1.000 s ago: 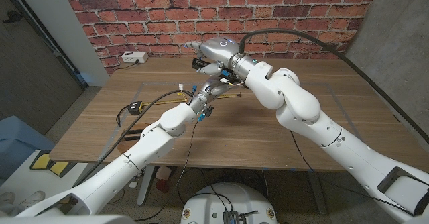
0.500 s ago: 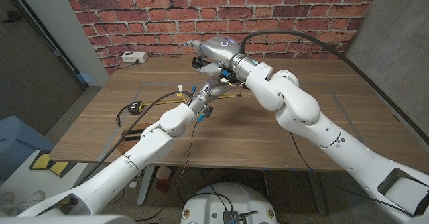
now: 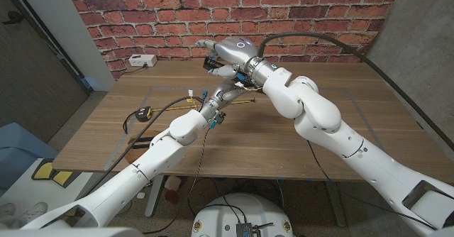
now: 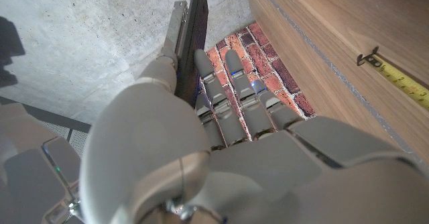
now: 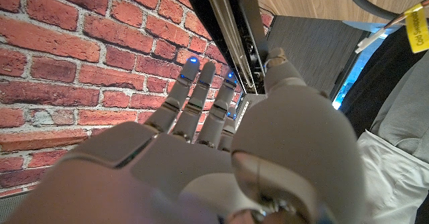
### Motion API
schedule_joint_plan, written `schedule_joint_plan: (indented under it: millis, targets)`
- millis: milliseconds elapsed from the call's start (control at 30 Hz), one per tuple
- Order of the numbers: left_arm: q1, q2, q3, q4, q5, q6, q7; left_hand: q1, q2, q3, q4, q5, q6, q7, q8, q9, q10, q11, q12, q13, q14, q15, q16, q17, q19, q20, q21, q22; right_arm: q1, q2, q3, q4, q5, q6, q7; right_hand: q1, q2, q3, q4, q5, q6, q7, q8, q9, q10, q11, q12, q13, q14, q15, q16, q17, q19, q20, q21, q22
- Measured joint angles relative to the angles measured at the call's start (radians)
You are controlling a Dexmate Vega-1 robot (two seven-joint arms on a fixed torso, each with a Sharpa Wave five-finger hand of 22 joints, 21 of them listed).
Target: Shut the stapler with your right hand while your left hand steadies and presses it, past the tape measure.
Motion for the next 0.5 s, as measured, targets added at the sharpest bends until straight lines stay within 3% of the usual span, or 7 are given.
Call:
schedule_joint_plan:
  millis: [500]
  targets:
    - [-0.004,-0.010,0.000,0.011,-0.009,0.000,-0.002,0.004,0.003,0.000,0.000,-0.004,0.005,0.005,0.001,0.000,0.000,0.000,-0.006,0.006,0.005,-0.005,-0.004,0.005,0.000,0.000,-0.004,0.000,-0.033,-0.038,0.043,-0.028,0.041,-0.005,-0.036,0.002,-0.002,0.007,0.007,0.000,-0.009,-0.009,-0.007,0.000,-0.001,0.000,0.000,0.000,0.000,0.000,0.000,0.005,-0.010,-0.001,0.006,0.000]
